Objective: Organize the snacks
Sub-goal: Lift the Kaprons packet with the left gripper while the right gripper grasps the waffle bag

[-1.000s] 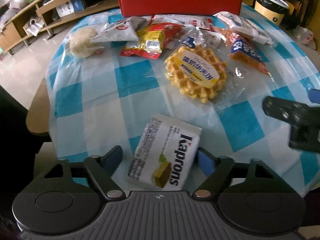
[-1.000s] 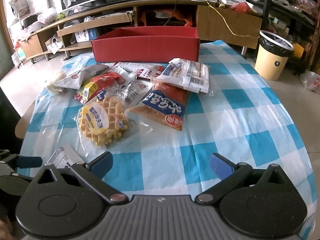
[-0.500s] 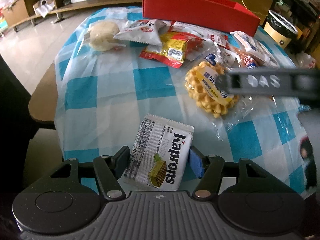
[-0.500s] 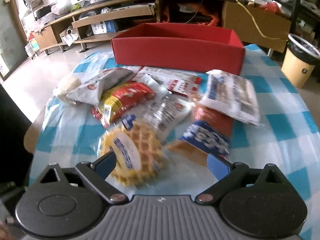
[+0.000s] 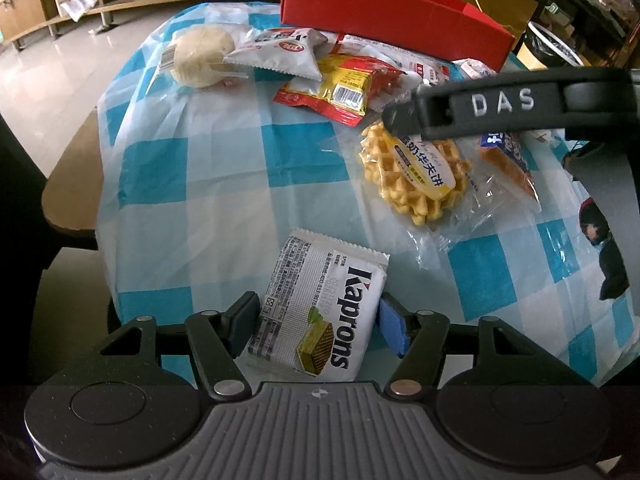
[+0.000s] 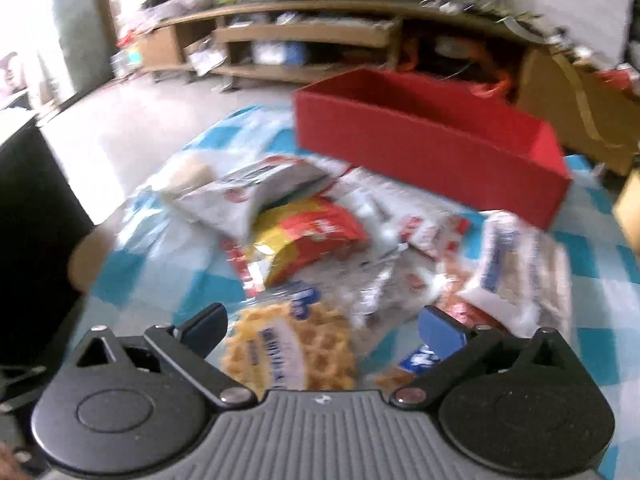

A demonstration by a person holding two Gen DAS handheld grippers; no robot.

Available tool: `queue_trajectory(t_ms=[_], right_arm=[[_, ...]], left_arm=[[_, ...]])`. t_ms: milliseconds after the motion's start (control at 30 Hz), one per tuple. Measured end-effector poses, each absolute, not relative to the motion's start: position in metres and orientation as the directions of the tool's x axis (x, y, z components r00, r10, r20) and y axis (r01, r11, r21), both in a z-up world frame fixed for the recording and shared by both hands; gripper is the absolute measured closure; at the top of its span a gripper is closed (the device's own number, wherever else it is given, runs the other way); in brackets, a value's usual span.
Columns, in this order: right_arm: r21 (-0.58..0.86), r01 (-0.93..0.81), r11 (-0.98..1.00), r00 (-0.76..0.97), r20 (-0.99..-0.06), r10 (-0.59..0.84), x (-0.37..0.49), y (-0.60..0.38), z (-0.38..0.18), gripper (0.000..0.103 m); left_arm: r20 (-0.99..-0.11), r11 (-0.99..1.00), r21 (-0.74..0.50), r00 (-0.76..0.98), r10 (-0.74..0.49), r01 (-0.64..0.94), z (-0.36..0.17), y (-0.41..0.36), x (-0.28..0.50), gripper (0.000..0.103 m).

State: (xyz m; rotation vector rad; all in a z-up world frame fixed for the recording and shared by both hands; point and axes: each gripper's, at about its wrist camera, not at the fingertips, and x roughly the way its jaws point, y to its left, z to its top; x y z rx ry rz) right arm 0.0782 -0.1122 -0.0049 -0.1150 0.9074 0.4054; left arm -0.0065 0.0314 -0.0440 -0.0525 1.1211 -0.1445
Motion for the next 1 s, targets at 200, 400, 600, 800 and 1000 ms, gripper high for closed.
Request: queue_trajectory(t_ms=[200, 400, 600, 800, 1000], right_arm=[[-0.033, -0.529, 0.848, 0.461, -0.851, 0.254, 0.083, -0.083, -0.029, 0.005], [-0.016, -0.49, 0.871, 0.436, -0.87, 0.229, 0.086, -0.083, -0.044, 0.014], [0.01, -0.452, 0.892, 0.407, -0.887, 0.217, 0.085, -0.091, -0.041, 0.029], [0.046, -0.417, 0.908, 0.431, -0.869, 0.242, 0.059, -0.114, -0.027, 0.031], [0.123, -0.326, 0.937, 0.489, -0.827, 0.278, 0.037, -0.155, 0.0, 0.031]], left_arm=[[-0.895, 0.989, -0.108, 0.423, -0.14, 0.098, -0.044, 0.029, -0.005, 0.032], [-0.887, 0.988, -0.111, 0.438, -0.148, 0.11, -0.046, 0.033, -0.008, 0.033], [-0.891, 0.991, -0.075, 0.438, -0.116, 0.109, -0.045, 0.026, -0.007, 0.034], [-0.899, 0.991, -0.119, 0.417, -0.13, 0.053, -0.039, 0.032, -0.004, 0.036], [-0.858, 0.99, -0.134, 0.496, -0.138, 0.043, -0.01, 0.025, 0.006, 0.036]])
